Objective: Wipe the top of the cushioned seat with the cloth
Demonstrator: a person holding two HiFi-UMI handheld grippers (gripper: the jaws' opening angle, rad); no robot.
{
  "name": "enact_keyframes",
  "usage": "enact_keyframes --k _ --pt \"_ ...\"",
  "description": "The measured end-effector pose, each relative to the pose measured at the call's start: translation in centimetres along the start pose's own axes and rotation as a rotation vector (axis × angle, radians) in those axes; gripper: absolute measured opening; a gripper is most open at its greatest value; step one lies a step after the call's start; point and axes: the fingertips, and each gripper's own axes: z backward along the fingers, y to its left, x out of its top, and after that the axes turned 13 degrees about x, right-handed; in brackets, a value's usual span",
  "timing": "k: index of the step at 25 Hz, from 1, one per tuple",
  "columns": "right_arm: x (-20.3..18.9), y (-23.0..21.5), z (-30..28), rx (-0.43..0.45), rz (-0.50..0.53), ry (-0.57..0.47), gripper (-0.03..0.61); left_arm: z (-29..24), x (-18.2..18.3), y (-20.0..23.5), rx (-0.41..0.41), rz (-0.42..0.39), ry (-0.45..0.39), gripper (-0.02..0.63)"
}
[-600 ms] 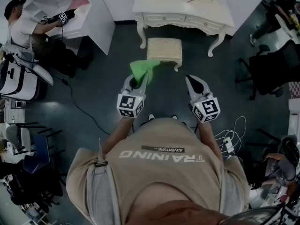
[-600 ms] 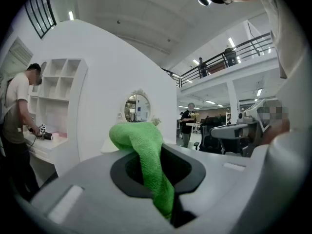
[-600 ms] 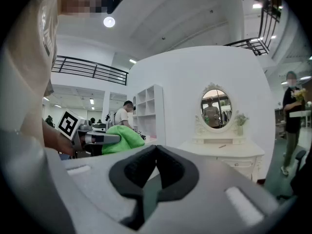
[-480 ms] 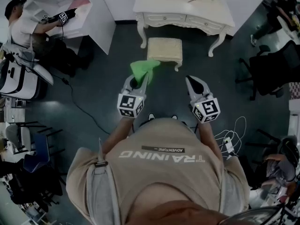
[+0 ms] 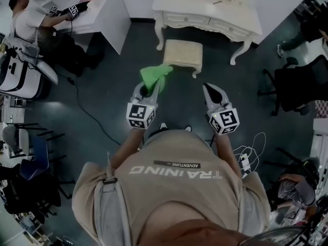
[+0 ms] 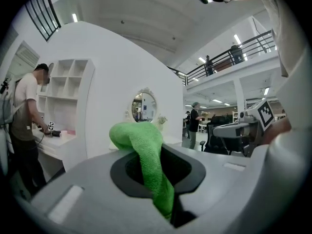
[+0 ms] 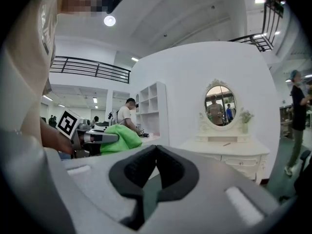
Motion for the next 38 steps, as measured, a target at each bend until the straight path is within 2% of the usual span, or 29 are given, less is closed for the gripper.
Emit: enact_keyframes --k 11,19,24,28,30,38 --pt "-1.4 0.9 -6.2 -0.005 -0.035 0.047 0.002 -0.5 -2.6 6.4 0.03 0.037 0.033 0.048" --pt "-1.9 -0.4 -10.5 -0.121 -0.072 0.043 0.002 -4.2 -5.0 11.9 -0.03 0.042 0.069 0.048" --pt "-3.1 -1.6 -10.4 -0.158 -0.101 0.069 0.002 -6.7 -5.7 12.3 -0.047 0.05 0.079 0.048" --pt "-3.4 -3.2 -10.7 -0.164 -0.103 0.085 0.002 -8.8 -5.2 11.9 -0.055 0.124 0.081 0.048" --pt "-3.8 -4.5 -11.1 -0.167 -0.103 0.083 0.002 -9.9 -5.3 11.6 -0.054 0.128 0.082 0.048" --pt "-3.8 -11.2 -12.4 -0.097 -0.107 0.065 0.002 -14.0 -4.2 10.0 0.01 0.105 0.092 0.048"
